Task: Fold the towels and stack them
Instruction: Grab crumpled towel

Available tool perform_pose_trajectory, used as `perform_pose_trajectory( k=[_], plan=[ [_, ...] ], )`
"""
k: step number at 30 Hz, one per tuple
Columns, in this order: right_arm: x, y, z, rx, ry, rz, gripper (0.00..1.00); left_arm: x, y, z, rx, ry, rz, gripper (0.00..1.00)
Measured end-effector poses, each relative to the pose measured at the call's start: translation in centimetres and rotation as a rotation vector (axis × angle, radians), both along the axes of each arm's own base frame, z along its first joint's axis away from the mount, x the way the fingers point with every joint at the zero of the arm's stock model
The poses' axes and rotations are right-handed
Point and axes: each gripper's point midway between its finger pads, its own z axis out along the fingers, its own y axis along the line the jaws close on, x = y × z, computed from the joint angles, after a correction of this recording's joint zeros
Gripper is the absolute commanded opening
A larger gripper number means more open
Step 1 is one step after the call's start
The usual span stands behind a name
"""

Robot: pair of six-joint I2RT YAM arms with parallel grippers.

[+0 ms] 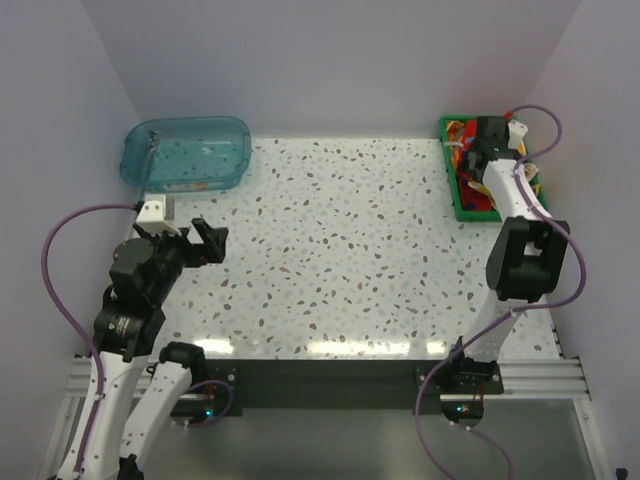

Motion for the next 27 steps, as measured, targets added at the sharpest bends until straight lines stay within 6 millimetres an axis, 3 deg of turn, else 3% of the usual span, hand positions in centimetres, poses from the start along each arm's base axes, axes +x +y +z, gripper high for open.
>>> perform_pose_trajectory(
  k=[5,13,16,19,20,23,27],
  plan=[
    [2.4,-2.7,-2.5,0.022,0.009,-0.060,0.77,0.4,-0.2,-0.5,0.023,0.020,-0.013,1.00],
    [4.0,-3.1,-5.4,0.043,0.042,-0.053,0.66,1.0,-0.7,-1.6,0.039,0.062,-0.029,1.00],
    [4.0,-3.0,-6.0,0.046,0.055,-0.041,0.54,1.2,-0.8,-1.8,0.041,0.073,-0.035,1.00],
    [4.0,-3.1,-6.1,0.035,0.062,-0.031,0.33,1.2,-0.9,-1.9,0.042,0.075,-0.037,1.00],
    [4.1,-3.2,-6.1,0.031,0.062,-0.026,0.19,1.2,-0.9,-1.8,0.041,0.074,-0.037,1.00],
    [4.1,-3.3,-6.1,0.018,0.069,-0.011,0.01,1.2,-0.9,-1.8,0.041,0.074,-0.038,1.00],
    [3.8,-3.1,-5.6,0.015,0.073,0.007,0.00,1.1,-1.0,-1.8,0.041,0.071,-0.044,1.00]
  ],
)
